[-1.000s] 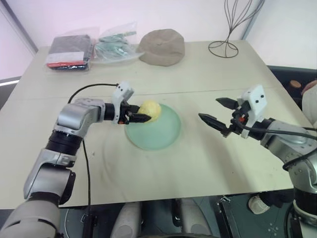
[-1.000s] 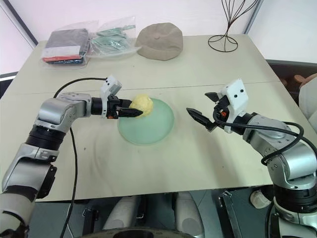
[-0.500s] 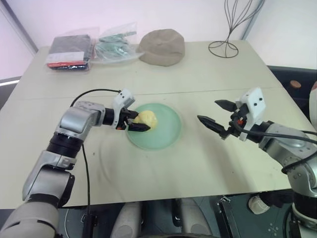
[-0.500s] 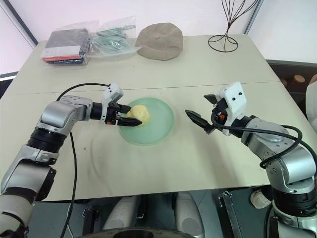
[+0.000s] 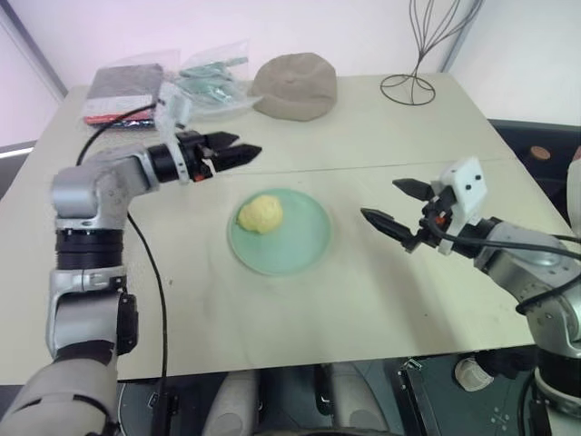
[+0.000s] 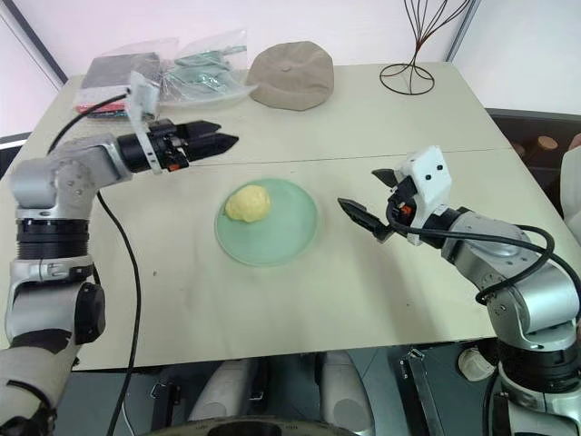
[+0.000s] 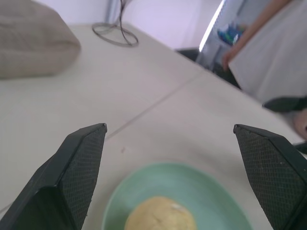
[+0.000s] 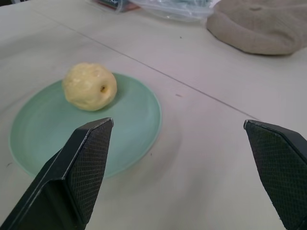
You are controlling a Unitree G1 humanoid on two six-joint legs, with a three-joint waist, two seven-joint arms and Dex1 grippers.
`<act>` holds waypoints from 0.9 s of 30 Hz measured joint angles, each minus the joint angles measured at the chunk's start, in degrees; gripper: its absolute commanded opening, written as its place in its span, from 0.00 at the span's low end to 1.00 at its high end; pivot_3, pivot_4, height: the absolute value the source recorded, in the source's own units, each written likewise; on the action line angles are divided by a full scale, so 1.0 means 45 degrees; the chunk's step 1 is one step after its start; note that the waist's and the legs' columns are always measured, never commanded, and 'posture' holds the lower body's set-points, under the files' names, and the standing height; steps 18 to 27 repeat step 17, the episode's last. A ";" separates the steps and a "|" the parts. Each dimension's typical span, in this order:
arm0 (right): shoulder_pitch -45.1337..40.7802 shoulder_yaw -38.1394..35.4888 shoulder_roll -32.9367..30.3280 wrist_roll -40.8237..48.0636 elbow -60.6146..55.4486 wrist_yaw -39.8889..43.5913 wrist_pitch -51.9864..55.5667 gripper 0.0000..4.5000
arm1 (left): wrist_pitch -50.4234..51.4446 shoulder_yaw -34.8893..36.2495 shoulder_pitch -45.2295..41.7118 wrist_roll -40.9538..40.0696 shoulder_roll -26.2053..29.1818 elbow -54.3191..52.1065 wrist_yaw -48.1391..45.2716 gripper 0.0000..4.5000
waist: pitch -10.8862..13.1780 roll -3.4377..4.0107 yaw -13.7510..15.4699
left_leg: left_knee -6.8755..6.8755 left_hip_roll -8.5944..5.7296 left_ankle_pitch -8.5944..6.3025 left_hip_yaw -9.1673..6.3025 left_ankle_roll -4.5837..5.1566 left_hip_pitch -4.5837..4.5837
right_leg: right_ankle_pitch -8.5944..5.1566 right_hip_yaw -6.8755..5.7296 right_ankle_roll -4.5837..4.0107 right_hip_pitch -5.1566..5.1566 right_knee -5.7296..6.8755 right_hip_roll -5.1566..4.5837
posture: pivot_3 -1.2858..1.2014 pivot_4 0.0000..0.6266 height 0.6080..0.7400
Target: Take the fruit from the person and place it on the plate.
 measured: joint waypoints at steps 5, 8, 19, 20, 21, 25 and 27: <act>-0.0367 0.0311 -0.0018 -0.0206 0.0367 0.0293 -0.0171 1.00 | 0.0014 0.0774 0.1394 -0.0389 0.0312 -0.1548 0.0924 0.98 | 0.0000 0.0000 -0.0005 | -0.0001 -0.0003 0.0000 0.0002 0.0000 0.0002 | 0.0000 0.0006 0.0000 0.0000 -0.0001 -0.0008 | 0.52 0.24 1.00; -0.0426 0.0397 -0.0245 -0.0202 0.0494 0.0630 -0.0158 1.00 | 0.0107 0.0642 0.3272 -0.0411 0.1367 -0.2903 0.0500 0.98 | 0.0001 0.0002 -0.0080 | -0.0012 0.0001 0.0000 0.0007 -0.0001 0.0000 | -0.0001 0.0019 -0.0003 -0.0012 -0.0002 -0.0008 | 0.52 0.24 1.00; -0.0318 0.0335 -0.1056 0.0015 0.0519 0.1769 -0.0117 1.00 | -0.0024 0.0815 0.6079 -0.0784 0.4000 -0.4818 -0.1217 0.98 | 0.0000 0.0001 0.0230 | 0.0003 -0.0001 0.0000 0.0007 0.0000 0.0019 | -0.0034 0.0003 -0.0058 0.0040 -0.0040 -0.0021 | 0.52 0.24 1.00; -0.0318 0.0335 -0.1056 0.0015 0.0519 0.1769 -0.0117 1.00 | -0.0024 0.0815 0.6079 -0.0784 0.4000 -0.4818 -0.1217 0.98 | 0.0000 0.0001 0.0230 | 0.0003 -0.0001 0.0000 0.0007 0.0000 0.0019 | -0.0034 0.0003 -0.0058 0.0040 -0.0040 -0.0021 | 0.52 0.24 1.00; -0.0318 0.0335 -0.1056 0.0015 0.0519 0.1769 -0.0117 1.00 | -0.0024 0.0815 0.6079 -0.0784 0.4000 -0.4818 -0.1217 0.98 | 0.0000 0.0001 0.0230 | 0.0003 -0.0001 0.0000 0.0007 0.0000 0.0019 | -0.0034 0.0003 -0.0058 0.0040 -0.0040 -0.0021 | 0.52 0.24 1.00; -0.0318 0.0335 -0.1056 0.0015 0.0519 0.1769 -0.0117 1.00 | -0.0024 0.0815 0.6079 -0.0784 0.4000 -0.4818 -0.1217 0.98 | 0.0000 0.0001 0.0230 | 0.0003 -0.0001 0.0000 0.0007 0.0000 0.0019 | -0.0034 0.0003 -0.0058 0.0040 -0.0040 -0.0021 | 0.52 0.24 1.00; -0.0318 0.0335 -0.1056 0.0015 0.0519 0.1769 -0.0117 1.00 | -0.0024 0.0815 0.6079 -0.0784 0.4000 -0.4818 -0.1217 0.98 | 0.0000 0.0001 0.0230 | 0.0003 -0.0001 0.0000 0.0007 0.0000 0.0019 | -0.0034 0.0003 -0.0058 0.0040 -0.0040 -0.0021 | 0.52 0.24 1.00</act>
